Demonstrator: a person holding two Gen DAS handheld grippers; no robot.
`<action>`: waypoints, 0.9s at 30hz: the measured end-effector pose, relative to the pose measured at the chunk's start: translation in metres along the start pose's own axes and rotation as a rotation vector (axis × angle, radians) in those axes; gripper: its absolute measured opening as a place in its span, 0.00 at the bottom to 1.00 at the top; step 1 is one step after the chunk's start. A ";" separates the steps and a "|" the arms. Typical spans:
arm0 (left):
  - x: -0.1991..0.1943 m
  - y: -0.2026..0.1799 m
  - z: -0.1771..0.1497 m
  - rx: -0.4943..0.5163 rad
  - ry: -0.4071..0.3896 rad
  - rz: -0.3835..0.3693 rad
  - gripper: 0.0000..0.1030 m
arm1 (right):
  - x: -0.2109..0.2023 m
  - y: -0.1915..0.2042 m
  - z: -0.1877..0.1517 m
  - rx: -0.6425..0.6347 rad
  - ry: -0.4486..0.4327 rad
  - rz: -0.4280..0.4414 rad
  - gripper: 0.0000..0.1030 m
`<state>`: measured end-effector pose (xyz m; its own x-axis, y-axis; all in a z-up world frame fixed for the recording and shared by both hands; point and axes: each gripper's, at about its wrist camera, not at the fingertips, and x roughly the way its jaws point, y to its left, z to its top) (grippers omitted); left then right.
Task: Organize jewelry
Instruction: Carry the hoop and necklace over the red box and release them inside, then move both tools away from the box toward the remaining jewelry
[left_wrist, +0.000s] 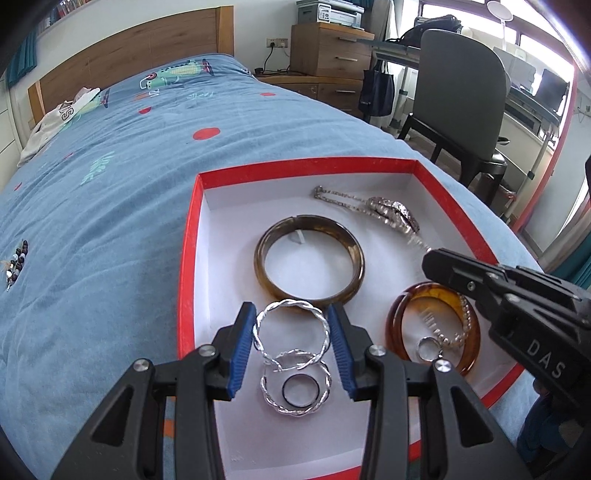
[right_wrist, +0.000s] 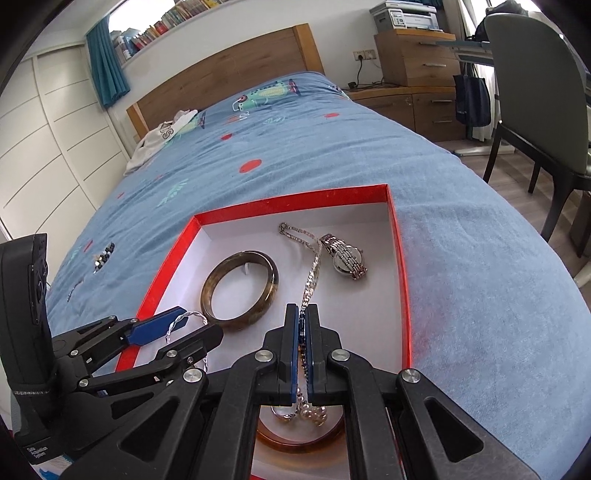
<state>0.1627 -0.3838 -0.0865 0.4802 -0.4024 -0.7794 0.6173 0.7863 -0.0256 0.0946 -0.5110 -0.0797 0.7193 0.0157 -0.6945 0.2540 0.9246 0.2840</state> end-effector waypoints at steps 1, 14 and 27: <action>0.000 -0.001 -0.001 0.004 0.000 0.005 0.37 | 0.000 0.000 0.000 -0.002 0.000 -0.003 0.04; -0.005 -0.002 -0.004 0.008 0.010 -0.008 0.38 | -0.012 -0.005 0.000 0.023 -0.021 -0.014 0.07; -0.032 -0.008 -0.001 0.038 -0.028 -0.011 0.41 | -0.027 0.004 0.003 0.005 -0.043 -0.028 0.21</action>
<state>0.1414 -0.3768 -0.0624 0.4898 -0.4244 -0.7616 0.6459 0.7634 -0.0100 0.0783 -0.5090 -0.0574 0.7390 -0.0263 -0.6731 0.2773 0.9226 0.2683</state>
